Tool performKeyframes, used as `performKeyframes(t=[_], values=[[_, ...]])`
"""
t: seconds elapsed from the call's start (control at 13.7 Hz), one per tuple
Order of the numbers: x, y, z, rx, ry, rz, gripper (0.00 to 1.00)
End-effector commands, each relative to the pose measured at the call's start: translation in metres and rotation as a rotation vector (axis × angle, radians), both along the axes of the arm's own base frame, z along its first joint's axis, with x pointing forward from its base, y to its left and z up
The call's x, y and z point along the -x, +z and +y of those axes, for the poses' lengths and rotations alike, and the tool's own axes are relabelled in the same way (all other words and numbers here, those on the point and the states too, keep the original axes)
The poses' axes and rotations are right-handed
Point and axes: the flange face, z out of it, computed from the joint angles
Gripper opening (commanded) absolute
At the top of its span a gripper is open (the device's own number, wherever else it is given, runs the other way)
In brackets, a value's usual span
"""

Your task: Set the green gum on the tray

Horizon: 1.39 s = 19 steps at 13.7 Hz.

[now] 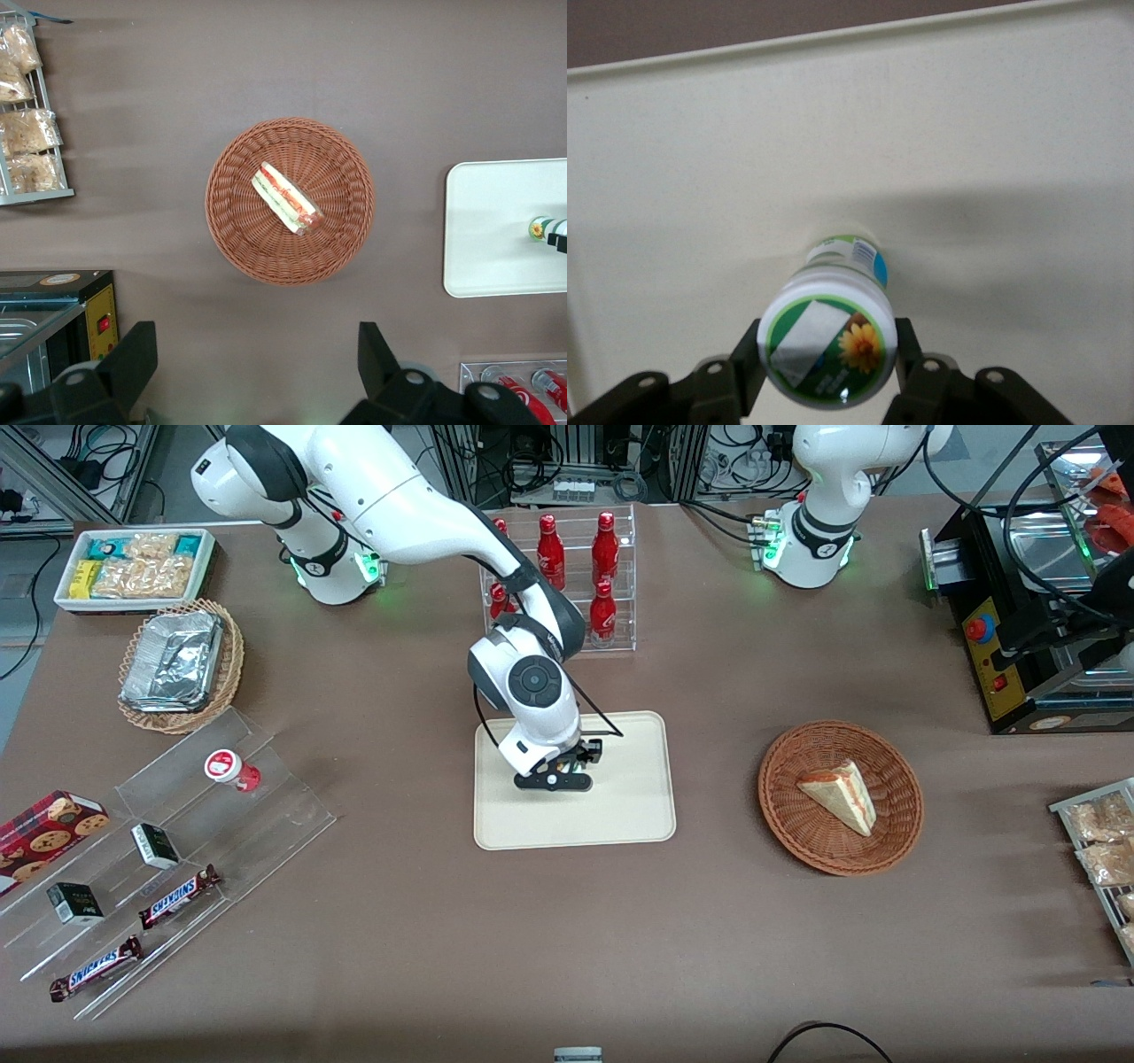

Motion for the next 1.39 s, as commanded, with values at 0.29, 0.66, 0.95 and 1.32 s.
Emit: performKeyframes(t=[0.29, 0.66, 0.95, 1.32], values=[[-0.005, -0.004, 0.005, 0.008, 0.017, -0.033, 1.0], [-0.005, 0.003, 0.004, 0.005, 0.027, -0.035, 1.0], [-0.007, 0.01, 0.003, 0.004, 0.039, -0.035, 1.0], [-0.012, 0.068, -0.017, 0.028, 0.089, 0.004, 1.0]])
